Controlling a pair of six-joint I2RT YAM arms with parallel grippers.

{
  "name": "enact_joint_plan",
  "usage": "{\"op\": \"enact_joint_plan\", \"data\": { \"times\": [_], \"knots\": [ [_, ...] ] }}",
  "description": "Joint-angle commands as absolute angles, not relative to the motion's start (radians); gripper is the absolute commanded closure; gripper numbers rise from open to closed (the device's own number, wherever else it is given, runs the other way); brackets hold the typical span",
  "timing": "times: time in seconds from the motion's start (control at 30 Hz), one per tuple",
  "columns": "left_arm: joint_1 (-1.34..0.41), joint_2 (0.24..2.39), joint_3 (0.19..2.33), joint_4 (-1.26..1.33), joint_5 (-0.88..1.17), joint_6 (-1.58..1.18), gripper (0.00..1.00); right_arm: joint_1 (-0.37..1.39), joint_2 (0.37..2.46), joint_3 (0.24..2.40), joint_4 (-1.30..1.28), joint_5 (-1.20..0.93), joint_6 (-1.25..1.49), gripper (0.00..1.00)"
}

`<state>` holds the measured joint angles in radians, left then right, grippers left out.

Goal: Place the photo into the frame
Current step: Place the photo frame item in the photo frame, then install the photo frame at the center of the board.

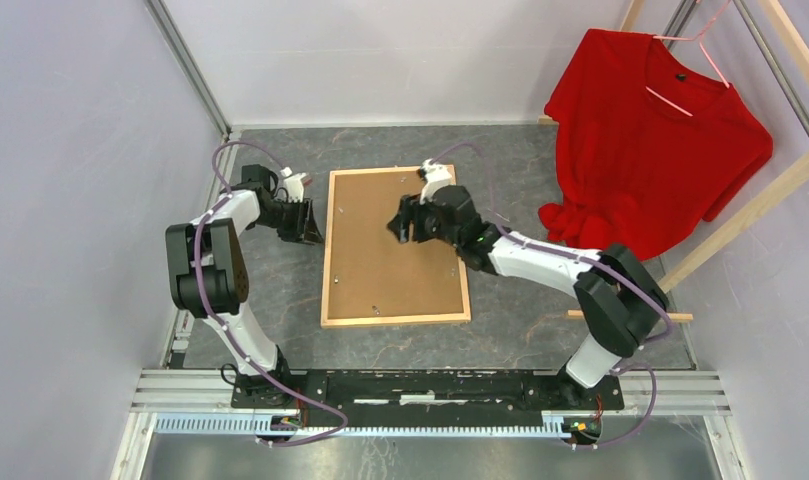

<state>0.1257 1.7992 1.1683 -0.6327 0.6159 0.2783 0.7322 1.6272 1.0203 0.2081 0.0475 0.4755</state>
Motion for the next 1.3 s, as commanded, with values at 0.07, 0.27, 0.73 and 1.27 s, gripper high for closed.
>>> {"op": "enact_joint_plan", "data": {
  "times": [0.07,0.27,0.73,1.27],
  "knots": [
    [0.123,1.837,1.156,-0.693,0.691,0.345,0.59,0.876,1.745,1.018,0.405,-0.157,0.57,0.4],
    [0.123,1.868,1.146,-0.7,0.693,0.366,0.63,0.952,1.863,1.074,0.445,-0.171,0.595,0.46],
    [0.123,1.901,1.159,-0.703,0.681,0.372,0.74,1.026,2.04,1.187,0.472,-0.18,0.659,0.49],
    [0.113,1.881,1.149,-0.684,0.624,0.368,0.76,1.035,2.129,1.237,0.468,-0.118,0.683,0.51]
  ]
}}
